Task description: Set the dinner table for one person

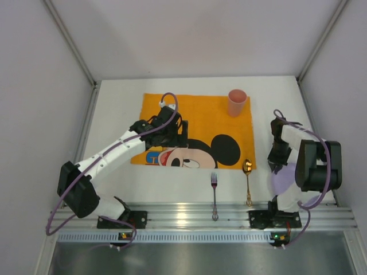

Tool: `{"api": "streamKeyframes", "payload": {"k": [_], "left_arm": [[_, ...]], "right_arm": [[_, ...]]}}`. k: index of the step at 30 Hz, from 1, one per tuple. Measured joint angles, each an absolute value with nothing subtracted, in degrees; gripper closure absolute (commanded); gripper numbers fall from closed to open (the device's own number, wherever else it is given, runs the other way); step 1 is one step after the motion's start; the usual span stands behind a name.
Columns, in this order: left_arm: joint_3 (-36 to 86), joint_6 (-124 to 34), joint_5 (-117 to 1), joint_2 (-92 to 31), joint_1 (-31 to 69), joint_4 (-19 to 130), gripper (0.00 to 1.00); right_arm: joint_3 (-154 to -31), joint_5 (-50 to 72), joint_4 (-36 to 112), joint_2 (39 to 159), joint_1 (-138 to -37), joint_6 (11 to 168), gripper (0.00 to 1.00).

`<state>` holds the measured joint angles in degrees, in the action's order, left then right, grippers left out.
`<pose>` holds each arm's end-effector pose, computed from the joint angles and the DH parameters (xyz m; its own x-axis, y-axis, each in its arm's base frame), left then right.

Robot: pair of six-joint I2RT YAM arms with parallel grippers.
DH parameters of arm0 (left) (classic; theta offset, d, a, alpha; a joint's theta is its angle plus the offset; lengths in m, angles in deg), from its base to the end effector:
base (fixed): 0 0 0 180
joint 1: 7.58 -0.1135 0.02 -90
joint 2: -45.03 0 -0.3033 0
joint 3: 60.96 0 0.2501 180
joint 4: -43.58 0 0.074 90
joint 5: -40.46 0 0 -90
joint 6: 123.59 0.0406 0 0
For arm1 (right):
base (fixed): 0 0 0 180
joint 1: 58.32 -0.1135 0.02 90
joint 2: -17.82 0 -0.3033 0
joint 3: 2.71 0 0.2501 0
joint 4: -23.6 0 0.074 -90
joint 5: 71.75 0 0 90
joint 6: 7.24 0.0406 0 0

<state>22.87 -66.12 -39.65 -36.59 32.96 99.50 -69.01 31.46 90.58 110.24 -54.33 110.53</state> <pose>0.2273 -0.1853 0.3313 -0.8192 0.0036 -0.5735 0.1453 0.9686 -0.2016 0.2500 -0.0267 0.1931 -0.8556 0.5144 -0.0585 0.5131 0.8277 -0.2271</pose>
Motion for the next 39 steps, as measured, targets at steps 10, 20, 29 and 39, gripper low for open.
{"api": "streamKeyframes", "payload": {"k": [10,20,29,39], "left_arm": [[22.94,-65.09,-39.1,-36.61,32.91,99.89,0.01],[23.64,-64.68,-33.53,-32.59,28.19,102.41,0.01],[20.01,-65.47,-24.78,-19.28,17.98,105.14,0.01],[15.46,-68.4,-19.93,-10.45,17.2,109.82,0.01]], "right_arm": [[-80.73,34.67,95.96,109.28,-52.69,110.77,1.0],[-121.1,37.8,98.78,106.22,-71.0,112.85,1.0],[-148.31,39.64,104.2,128.49,-99.4,112.43,1.0],[-153.4,35.59,103.56,149.96,-107.29,109.11,1.0]]}}
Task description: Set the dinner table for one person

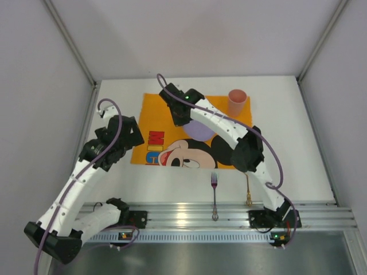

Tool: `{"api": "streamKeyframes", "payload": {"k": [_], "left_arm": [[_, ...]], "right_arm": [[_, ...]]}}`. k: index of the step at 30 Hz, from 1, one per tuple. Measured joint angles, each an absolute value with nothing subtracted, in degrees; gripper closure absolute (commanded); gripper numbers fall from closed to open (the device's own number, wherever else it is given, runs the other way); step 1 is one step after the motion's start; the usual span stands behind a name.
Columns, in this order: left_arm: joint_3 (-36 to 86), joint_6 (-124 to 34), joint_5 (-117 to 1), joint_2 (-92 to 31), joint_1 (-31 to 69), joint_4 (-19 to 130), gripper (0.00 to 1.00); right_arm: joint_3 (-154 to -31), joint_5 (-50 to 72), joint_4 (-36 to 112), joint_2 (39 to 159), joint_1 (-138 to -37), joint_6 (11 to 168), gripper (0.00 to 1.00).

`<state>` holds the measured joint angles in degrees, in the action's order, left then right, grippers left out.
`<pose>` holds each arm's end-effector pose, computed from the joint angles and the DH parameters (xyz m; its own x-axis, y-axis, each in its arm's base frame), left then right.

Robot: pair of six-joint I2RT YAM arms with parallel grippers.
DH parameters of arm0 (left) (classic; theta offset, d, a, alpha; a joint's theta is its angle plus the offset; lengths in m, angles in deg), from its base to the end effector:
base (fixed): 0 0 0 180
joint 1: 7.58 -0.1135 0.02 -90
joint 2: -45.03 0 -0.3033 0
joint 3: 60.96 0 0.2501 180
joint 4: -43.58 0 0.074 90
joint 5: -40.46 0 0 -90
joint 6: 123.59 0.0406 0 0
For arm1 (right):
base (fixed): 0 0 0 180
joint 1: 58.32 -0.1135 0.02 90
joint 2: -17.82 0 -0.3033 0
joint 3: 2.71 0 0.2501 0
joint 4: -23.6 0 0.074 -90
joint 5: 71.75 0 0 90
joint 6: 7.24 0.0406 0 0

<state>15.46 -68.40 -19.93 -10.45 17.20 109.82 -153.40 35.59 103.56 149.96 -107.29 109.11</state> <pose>0.1524 -0.0483 0.3751 -0.5578 -0.2892 -0.7780 -0.3283 0.9378 -0.1132 0.3469 0.3802 0.3190 -0.7946 -0.2677 -0.5450 -0.3055 0.9519 -0.0221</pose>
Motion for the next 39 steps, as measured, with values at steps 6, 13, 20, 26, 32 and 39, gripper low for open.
{"api": "streamKeyframes", "payload": {"k": [6,13,20,26,32,39], "left_arm": [[14.35,-70.36,-18.62,-6.76,17.18,112.83,0.01],[14.35,-70.97,-18.1,-6.01,17.15,113.29,0.01],[14.41,-70.93,-18.51,-9.51,17.15,113.18,0.01],[14.59,-70.52,-19.54,-11.24,17.15,112.59,0.01],[14.59,-69.88,-22.58,-13.42,17.15,110.39,0.03],[14.46,-69.6,-26.07,-15.74,17.15,107.48,0.04]], "right_arm": [[-153.07,31.33,101.16,152.18,-106.81,107.49,1.0],[-152.35,25.69,96.61,154.24,-106.61,105.35,0.55],[-146.19,24.84,96.7,152.73,-106.17,104.3,0.36],[-129.71,28.66,97.64,139.18,-103.75,105.07,0.39],[-99.04,30.54,96.85,106.02,-92.49,110.14,0.45],[-81.71,28.9,97.44,99.82,-88.77,115.73,0.45]]}}
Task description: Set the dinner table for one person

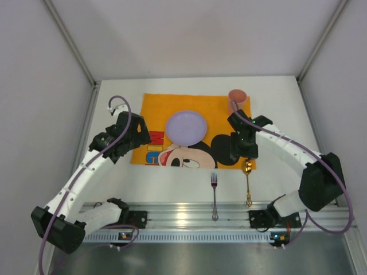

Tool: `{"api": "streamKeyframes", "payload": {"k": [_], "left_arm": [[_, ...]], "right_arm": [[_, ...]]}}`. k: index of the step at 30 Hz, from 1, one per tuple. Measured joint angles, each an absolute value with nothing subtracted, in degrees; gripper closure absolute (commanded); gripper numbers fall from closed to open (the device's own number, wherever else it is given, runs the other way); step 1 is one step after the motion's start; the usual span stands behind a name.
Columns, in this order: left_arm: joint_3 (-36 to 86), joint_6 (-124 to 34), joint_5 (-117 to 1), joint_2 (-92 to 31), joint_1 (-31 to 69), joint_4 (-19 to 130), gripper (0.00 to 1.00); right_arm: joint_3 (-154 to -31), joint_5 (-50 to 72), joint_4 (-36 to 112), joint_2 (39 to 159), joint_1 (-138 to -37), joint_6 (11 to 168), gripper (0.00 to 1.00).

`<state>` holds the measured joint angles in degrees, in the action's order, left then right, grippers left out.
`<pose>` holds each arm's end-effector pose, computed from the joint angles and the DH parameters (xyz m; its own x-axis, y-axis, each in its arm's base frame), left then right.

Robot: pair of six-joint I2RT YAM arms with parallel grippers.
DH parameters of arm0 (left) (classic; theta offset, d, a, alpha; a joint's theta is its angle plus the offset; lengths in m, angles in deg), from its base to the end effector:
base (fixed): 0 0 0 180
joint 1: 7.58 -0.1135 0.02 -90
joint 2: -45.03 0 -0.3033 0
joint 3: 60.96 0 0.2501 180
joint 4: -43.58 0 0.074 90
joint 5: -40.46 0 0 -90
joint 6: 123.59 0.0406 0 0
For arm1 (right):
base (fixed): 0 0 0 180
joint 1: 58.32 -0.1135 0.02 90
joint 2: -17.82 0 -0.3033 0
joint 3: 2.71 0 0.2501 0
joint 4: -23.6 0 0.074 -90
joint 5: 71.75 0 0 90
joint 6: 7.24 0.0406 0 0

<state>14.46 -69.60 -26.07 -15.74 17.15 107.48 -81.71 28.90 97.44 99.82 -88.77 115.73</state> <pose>0.1761 -0.0633 0.3572 -0.6434 -0.2974 -0.7054 -0.2851 0.9482 -0.1397 0.2223 0.1220 0.2898 -0.9555 0.0587 -0.2889 0.0694 0.9972 -0.0271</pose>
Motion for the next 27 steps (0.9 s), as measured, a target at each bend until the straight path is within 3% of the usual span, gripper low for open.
{"api": "streamKeyframes", "payload": {"k": [7,13,19,25,27], "left_arm": [[14.35,-69.42,-27.28,-16.2,17.15,106.63,0.04],[11.68,-69.66,-27.67,-13.88,17.15,106.32,0.05],[10.87,-69.68,-27.65,-12.38,17.15,106.47,0.05],[10.87,-69.64,-27.65,-12.33,17.15,106.76,0.05],[10.87,-69.6,-27.67,-12.33,17.15,106.78,0.05]], "right_arm": [[-71.7,25.47,96.42,103.88,-86.44,118.42,0.57],[-65.23,21.76,92.81,102.94,-82.13,119.1,0.61],[-61.91,19.59,88.81,103.47,-81.52,119.43,0.7],[-60.4,17.76,87.32,103.53,-79.09,119.38,0.73],[-59.98,17.12,87.06,103.16,-78.26,119.38,0.79]]}}
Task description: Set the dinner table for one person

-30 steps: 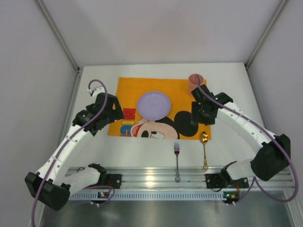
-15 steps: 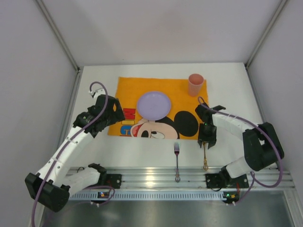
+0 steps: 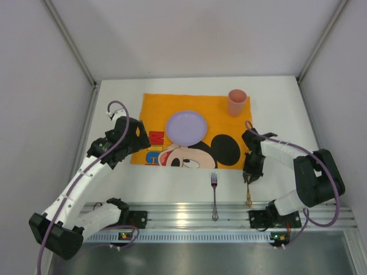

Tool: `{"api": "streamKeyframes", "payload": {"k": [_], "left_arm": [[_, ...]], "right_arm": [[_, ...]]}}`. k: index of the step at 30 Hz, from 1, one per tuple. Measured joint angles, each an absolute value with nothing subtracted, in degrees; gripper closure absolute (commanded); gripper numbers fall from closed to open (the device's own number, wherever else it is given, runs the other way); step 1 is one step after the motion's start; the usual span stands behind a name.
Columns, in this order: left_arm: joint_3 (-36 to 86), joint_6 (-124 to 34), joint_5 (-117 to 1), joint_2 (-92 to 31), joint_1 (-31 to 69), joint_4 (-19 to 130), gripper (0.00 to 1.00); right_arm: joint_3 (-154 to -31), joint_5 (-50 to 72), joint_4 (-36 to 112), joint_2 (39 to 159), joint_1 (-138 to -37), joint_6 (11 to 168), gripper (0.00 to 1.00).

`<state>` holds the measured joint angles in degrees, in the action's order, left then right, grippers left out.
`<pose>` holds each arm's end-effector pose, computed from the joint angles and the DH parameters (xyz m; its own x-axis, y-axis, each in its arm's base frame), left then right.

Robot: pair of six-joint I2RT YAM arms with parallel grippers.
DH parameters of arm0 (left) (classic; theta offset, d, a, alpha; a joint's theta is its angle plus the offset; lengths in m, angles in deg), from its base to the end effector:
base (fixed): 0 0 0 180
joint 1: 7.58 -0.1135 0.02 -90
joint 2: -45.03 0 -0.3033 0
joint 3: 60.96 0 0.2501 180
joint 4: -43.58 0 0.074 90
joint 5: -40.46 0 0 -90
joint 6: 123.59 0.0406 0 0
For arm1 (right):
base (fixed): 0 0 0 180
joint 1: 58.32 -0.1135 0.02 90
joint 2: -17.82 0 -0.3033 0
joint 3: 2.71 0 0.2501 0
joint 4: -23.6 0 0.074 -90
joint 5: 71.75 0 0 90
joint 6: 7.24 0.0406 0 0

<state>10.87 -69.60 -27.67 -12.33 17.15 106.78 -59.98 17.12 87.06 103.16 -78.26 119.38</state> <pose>0.1628 -0.0583 0.3475 -0.6493 -0.3017 -0.6982 -0.2678 0.9499 -0.1613 0.1999 0.0734 0.1836 -0.9573 0.2871 0.0332 0.2873 0.9578 -0.0001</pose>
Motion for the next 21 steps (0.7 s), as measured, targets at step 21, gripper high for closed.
{"api": "streamKeyframes", "payload": {"k": [21], "left_arm": [[11.13,-68.55,-28.83,-15.3,17.15,106.36,0.05]], "right_arm": [[-75.37,21.36,95.0,99.64,-80.67,117.9,1.0]]}}
